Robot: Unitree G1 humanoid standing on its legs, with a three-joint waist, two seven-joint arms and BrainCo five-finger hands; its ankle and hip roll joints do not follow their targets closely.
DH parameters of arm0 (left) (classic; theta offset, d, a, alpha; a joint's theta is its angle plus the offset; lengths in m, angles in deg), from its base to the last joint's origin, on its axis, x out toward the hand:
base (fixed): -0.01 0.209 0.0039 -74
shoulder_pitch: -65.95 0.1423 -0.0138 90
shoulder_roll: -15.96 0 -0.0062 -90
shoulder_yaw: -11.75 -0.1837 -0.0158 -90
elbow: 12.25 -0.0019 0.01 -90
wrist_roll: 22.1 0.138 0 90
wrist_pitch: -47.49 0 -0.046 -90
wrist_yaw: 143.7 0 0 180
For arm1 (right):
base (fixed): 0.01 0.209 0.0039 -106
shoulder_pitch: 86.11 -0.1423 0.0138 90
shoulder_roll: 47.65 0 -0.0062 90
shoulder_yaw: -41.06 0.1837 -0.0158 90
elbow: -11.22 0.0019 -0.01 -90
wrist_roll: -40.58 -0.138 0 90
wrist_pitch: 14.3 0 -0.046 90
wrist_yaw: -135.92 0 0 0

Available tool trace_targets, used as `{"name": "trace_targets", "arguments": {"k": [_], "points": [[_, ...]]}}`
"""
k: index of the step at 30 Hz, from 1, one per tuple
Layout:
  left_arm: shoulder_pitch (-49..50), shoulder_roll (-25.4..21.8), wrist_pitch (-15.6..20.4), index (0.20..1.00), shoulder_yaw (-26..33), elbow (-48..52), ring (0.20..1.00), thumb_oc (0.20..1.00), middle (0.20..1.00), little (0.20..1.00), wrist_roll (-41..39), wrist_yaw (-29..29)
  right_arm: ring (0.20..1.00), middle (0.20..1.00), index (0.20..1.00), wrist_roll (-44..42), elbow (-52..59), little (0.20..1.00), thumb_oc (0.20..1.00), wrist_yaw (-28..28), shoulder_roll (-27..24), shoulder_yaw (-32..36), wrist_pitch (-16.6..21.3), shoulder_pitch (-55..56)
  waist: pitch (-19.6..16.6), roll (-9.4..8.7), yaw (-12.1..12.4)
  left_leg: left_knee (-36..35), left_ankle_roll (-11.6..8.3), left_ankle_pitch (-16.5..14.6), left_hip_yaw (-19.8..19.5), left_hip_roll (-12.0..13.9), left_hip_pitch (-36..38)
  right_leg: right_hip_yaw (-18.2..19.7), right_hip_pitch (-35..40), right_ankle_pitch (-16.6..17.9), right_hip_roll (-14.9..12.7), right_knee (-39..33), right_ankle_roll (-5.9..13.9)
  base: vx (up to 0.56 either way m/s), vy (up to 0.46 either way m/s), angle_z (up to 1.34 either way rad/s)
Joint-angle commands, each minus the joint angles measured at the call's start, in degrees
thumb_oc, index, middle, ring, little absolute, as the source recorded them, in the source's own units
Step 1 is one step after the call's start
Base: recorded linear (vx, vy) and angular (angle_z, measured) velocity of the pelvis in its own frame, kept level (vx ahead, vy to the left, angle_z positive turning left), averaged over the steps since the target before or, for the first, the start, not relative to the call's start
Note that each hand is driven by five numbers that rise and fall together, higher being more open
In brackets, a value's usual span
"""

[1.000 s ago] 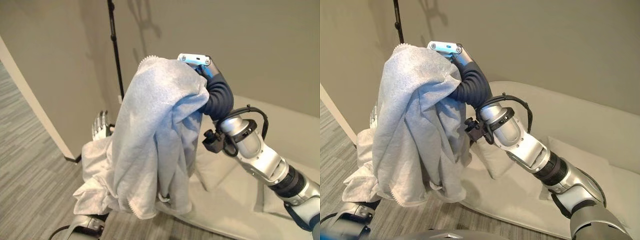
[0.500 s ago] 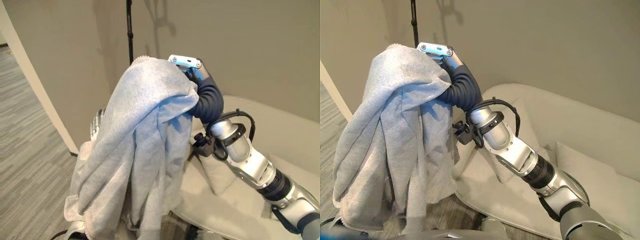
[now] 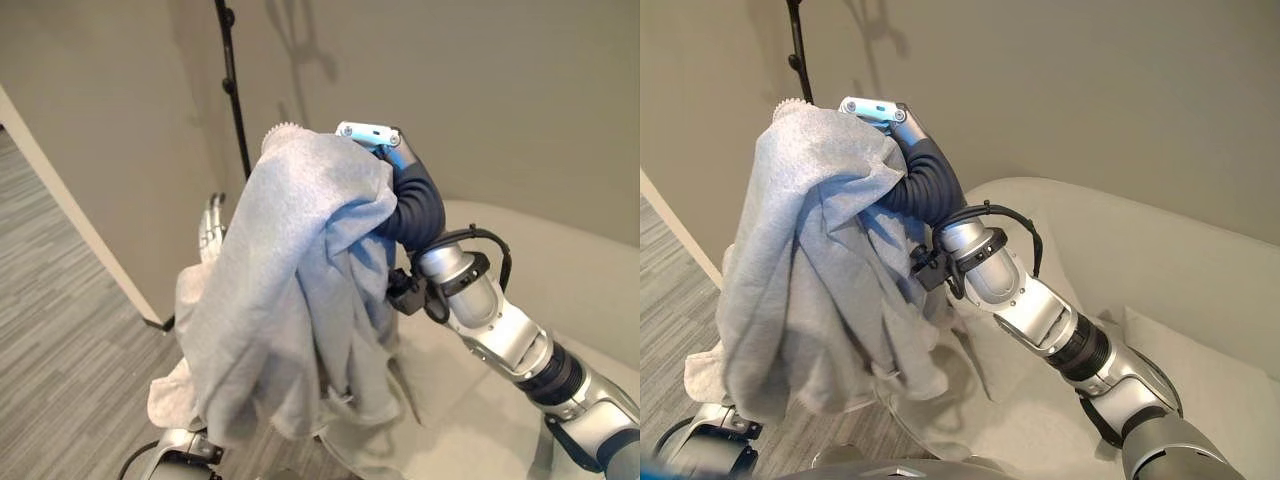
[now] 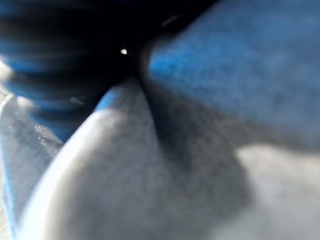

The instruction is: Hang the clothes on the sofa on the clothes rack.

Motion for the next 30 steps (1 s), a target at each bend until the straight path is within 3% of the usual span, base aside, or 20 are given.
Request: {"name": "trace_targets", "arguments": {"k": [1, 3, 4, 5, 6, 13, 14, 18, 25, 30], "points": [[-3.98, -1.88, 2.6, 1.0, -1.1, 0.68, 1.0, 1.0, 1.0, 1.0, 0.3, -0.85, 0.2, 0.2, 0.2, -3.66, 0.77, 0.2, 0.2, -0.6, 2.25, 2.24, 3.72, -1.04, -2.07, -0.93, 1.15, -6.85, -0.1, 5.7, 1.64, -1.11, 4.3, 2.09, 4.6, -1.43, -3.49, -1.72, 5.79, 0.13, 0.025, -0.32], [-3.6, -2.05, 2.46, 1.0, -0.98, 0.96, 1.0, 1.0, 1.0, 1.0, -0.18, -0.48, 0.2, 0.2, 0.2, -6.89, 0.14, 0.2, 0.2, 0.13, 1.96, 1.44, 3.16, -0.88, -2.84, -1.14, 1.24, -8.26, -0.09, 5.67, 2.26, -1.38, 5.36, 2.19, 4.75, -1.2, -3.43, -2.1, 6.16, 0.14, 0.042, -0.17], [-3.82, -2.11, 1.64, 1.0, -1.51, 0.58, 1.0, 1.0, 1.0, 1.0, -0.27, 0.39, 0.2, 0.2, 0.2, -16.29, -0.94, 0.2, 0.2, 2.71, 1.47, 0.39, 4.45, 0.77, -3.6, -1.29, 1.6, -11.63, -0.13, 6.49, 3.05, -1.83, 7.45, 2.68, 4.56, -0.96, -3.29, -2.64, 6.72, 0.1, 0.048, -0.31], [-3.83, -2.08, 1.62, 1.0, -1.56, 0.61, 1.0, 1.0, 1.0, 1.0, -0.27, 0.4, 0.2, 0.2, 0.2, -16.44, -0.99, 0.2, 0.2, 2.84, 1.39, 0.48, 4.52, 0.79, -3.69, -1.3, 1.67, -11.86, -0.07, 6.77, 3.1, -1.89, 7.39, 2.69, 4.43, -0.75, -3.3, -2.77, 6.7, 0.09, 0.062, -0.38], [-2.71, -1.19, 1.62, 1.0, -2.65, 1.2, 1.0, 1.0, 1.0, 1.0, 0.0, 2.29, 0.2, 0.2, 0.2, -22.34, -4.26, 0.2, 0.2, 4.31, 2.33, -0.81, 3.72, 3.64, -4.21, -1.55, 2.04, -14.01, -0.04, 7.22, 4.1, -2.05, 8.94, 2.83, 4.6, -0.5, -3.07, -3.22, 6.96, 0.03, 0.03, -0.31], [0.25, -1.13, 1.2, 1.0, -1.91, 2.45, 1.0, 1.0, 1.0, 1.0, 0.08, 3.11, 0.2, 0.2, 0.2, -23.33, -6.29, 0.2, 0.2, 5.34, 3.81, 1.44, 4.44, 8.9, -4.87, -2.06, 2.72, -14.59, 0.24, 6.98, 4.98, -2.25, 9.38, 2.82, 4.46, 0.35, -3.28, -4.39, 7.76, 0.03, 0.021, 0.09], [17.54, 1.72, 10.47, 1.0, -3.68, -1.54, 1.0, 1.0, 1.0, 1.0, -17.12, 9.91, 0.2, 0.2, 0.2, -22.04, -35.59, 0.2, 0.2, 4.57, 5.68, 13.68, 2.11, 37.42, -1.85, 4.55, 1.12, -3.3, 1.96, 3.36, 0.2, -8.49, 0.47, 6.72, 3.24, 0.15, -5.86, -7.86, 8.58, 0.01, 0.006, 0.09], [17.76, 1.82, 9.87, 1.0, -4.07, -2.34, 1.0, 1.0, 1.0, 1.0, -17.41, 10.11, 0.2, 0.2, 0.2, -22.75, -36.56, 0.2, 0.2, 3.45, 5.64, 13.58, 2.45, 36.49, -2.52, 4.64, 0.75, -6.12, 1.46, 4.65, 0.36, -7.83, 1.8, 6.1, 4.3, 1.05, -5.09, -9.55, 8.35, -0.02, -0.079, -0.01], [18.09, 2.8, 7.62, 1.0, -5.04, -3.56, 1.0, 1.0, 1.0, 1.0, -18.0, 10.99, 0.2, 0.2, 0.2, -25.46, -43.66, 0.2, 0.2, 0.25, 8.22, 12.45, -1.9, 36.94, -3.66, 5.79, 0.77, -10.42, 0.72, 6.41, -0.99, -7.05, 3.92, 3.9, 5.43, 0.83, -4.22, -10.55, 7.76, 0.01, -0.026, 0.15], [18.92, 2.67, 5.92, 1.0, -4.79, -3.96, 1.0, 1.0, 1.0, 1.0, -16.65, 11.27, 0.2, 0.2, 0.2, -23.7, -32.14, 0.2, 0.2, -0.83, 3.31, 13.17, -2.92, 37.74, -4.01, 5.39, 0.48, -12.2, 0.33, 6.96, -1.49, -6.77, 4.69, 2.95, 5.74, 0.85, -3.79, -10.92, 7.63, 0.04, -0.003, 0.14]]}}
